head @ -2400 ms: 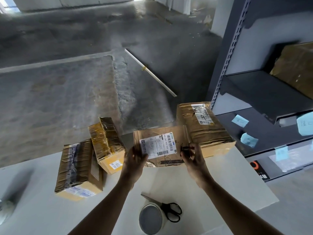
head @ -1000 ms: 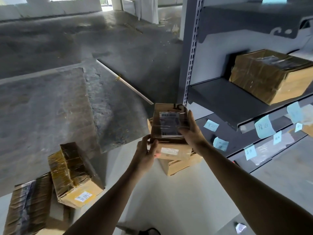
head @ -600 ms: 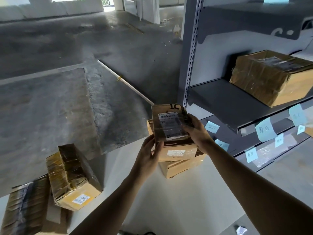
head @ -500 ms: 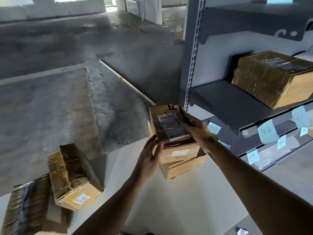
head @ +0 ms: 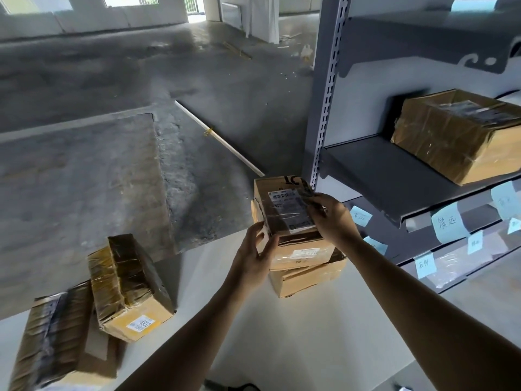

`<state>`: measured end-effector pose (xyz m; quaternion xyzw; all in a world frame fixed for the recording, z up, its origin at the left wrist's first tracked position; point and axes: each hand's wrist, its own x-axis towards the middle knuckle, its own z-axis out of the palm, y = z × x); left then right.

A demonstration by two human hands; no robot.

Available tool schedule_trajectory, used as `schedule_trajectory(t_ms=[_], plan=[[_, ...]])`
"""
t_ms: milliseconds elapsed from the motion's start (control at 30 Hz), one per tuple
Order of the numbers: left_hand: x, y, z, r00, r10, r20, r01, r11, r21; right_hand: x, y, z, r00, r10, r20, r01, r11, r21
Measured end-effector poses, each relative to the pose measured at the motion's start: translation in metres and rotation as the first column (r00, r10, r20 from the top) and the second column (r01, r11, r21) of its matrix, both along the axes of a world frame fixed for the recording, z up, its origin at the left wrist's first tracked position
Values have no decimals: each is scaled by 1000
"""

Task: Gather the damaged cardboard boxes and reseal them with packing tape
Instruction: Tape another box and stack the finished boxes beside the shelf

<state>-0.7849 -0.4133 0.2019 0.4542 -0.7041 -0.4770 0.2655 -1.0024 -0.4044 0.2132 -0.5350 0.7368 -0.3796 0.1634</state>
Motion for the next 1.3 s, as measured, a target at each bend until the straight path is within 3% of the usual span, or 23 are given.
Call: schedule_trajectory(t_ms=[200, 333, 600, 767, 967, 1167, 1300], plan=[[12, 5, 12, 992, 85, 90, -78, 993, -85, 25, 5, 26, 996, 10, -88, -25, 985, -171], [40, 9, 12, 980, 168, 103, -154, 980, -129, 58, -3, 36, 994, 82, -67, -93, 978, -186], [135, 15, -3, 903, 413, 121, -367, 886, -284, 152, -15, 27, 930, 365, -49, -366, 903, -226], [198, 33, -20, 795, 574, 195, -506, 806, -307, 214, -13, -4, 885, 464, 51, -455, 882, -119], [254, 39, -33, 731, 645, 221, -564, 754, -336, 277, -16, -37, 830, 553, 76, -557, 827, 69], [303, 26, -44, 725, 531, 438, -431, 846, -313, 335, -29, -55, 847, 530, 54, -529, 826, 195], [318, 17, -50, 794, 409, 450, -298, 906, -300, 364, -41, -71, 880, 475, 20, -458, 837, 299]])
